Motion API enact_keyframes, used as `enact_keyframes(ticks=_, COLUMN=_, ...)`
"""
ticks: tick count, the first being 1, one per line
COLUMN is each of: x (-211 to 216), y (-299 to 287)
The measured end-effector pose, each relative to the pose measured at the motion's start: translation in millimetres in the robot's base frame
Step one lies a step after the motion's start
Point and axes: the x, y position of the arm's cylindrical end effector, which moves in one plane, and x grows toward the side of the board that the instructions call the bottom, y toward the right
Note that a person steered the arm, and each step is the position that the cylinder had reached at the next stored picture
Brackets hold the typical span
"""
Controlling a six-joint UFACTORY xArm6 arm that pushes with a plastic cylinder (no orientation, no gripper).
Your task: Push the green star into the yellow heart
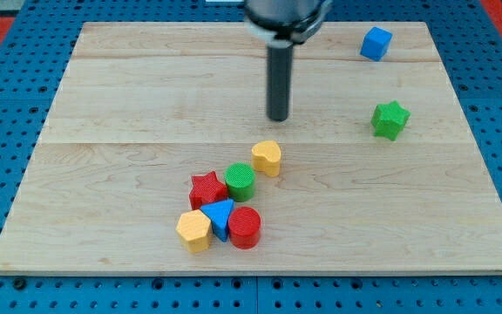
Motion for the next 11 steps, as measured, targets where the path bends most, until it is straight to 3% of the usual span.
enact_keyframes(ticks=1, x=-26, y=71)
enact_keyframes(ticks=3, x=-11, y=182)
enact_keyframes(ticks=5, x=64, y=105)
enact_keyframes(ticks=7, x=76, y=-17)
enact_keyframes(ticks=9, x=77, y=-30)
enact_keyframes(ticks=10, x=48, y=-38)
enact_keyframes(ticks=11, x=47, y=-67)
